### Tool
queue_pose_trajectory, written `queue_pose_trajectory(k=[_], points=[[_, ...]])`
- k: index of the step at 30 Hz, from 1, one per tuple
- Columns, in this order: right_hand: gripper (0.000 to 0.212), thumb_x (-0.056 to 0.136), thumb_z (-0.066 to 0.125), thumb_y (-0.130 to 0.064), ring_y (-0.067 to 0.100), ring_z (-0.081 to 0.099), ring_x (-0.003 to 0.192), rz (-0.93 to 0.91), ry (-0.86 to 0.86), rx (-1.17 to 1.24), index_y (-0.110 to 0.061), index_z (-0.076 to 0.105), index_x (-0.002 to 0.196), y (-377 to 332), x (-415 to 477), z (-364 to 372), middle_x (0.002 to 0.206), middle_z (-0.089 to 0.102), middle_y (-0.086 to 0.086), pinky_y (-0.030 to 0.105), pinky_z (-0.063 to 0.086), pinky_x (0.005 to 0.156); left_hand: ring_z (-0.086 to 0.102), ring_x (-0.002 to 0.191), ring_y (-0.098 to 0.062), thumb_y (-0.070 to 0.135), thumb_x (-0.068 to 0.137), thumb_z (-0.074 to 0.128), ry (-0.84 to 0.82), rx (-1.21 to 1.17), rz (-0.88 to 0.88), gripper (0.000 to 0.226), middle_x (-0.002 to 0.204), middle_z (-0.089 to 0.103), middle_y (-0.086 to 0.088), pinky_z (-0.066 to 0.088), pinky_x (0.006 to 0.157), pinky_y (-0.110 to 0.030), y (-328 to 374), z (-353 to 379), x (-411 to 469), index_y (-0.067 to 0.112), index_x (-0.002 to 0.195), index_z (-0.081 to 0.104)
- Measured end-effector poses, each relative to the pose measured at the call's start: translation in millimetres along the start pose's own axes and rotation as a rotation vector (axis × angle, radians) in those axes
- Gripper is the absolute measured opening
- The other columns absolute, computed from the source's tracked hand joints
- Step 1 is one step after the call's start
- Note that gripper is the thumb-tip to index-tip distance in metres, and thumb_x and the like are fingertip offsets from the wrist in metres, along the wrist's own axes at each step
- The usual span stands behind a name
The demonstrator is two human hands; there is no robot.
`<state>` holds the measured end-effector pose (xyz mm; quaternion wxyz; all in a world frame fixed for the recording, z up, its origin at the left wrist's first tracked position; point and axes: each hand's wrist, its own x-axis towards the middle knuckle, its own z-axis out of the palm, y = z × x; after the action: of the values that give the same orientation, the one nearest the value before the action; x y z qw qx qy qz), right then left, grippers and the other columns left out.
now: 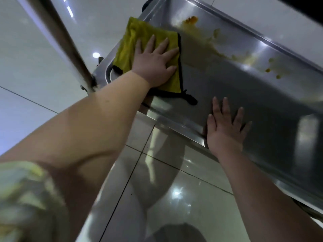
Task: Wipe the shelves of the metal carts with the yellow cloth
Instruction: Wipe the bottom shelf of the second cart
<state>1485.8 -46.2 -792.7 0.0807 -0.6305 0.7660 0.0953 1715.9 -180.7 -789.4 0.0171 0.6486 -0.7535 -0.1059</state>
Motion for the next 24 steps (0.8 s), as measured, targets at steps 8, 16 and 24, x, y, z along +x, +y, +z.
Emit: queue_pose_trajectory(k=[8, 16, 24], points=[[0.05, 0.102, 0.019, -0.045, 0.03, -0.019, 0.148, -0.04, -0.027, -0.024, -0.038, 0.02, 0.152, 8, 3, 3, 0.164, -0.004, -0.01, 0.061, -0.008, 0.116, -0.005, 0.151, -0.027, 0.055, 0.098, 0.024, -0.087, 0.025, 0.328, 0.056, 0.164, 0.0, 0.009, -0.006, 0.116, -0.06, 150, 20, 27, 0.047, 0.153, 0.011], [0.052, 0.102, 0.02, -0.048, 0.028, -0.012, 0.15, -0.027, 0.055, 0.089, -0.046, 0.011, 0.153, 8, 0, 5, 0.162, -0.009, -0.02, 0.058, -0.007, 0.118, 0.0, 0.151, -0.023, 0.061, 0.095, 0.03, 0.004, 0.004, 0.224, 0.06, 0.164, 0.009, 0.009, -0.003, 0.119, -0.054, 67, 9, 40, 0.046, 0.152, 0.016], [0.055, 0.102, 0.013, -0.048, 0.032, -0.016, 0.149, -0.03, 0.041, 0.055, -0.045, -0.009, 0.152, 2, 0, 3, 0.162, -0.015, -0.016, 0.063, -0.007, 0.115, 0.007, 0.15, -0.032, 0.061, 0.095, 0.026, 0.02, 0.077, -0.034, 0.061, 0.162, 0.018, 0.001, 0.001, 0.116, -0.063, 25, 0, 45, 0.038, 0.152, 0.021]])
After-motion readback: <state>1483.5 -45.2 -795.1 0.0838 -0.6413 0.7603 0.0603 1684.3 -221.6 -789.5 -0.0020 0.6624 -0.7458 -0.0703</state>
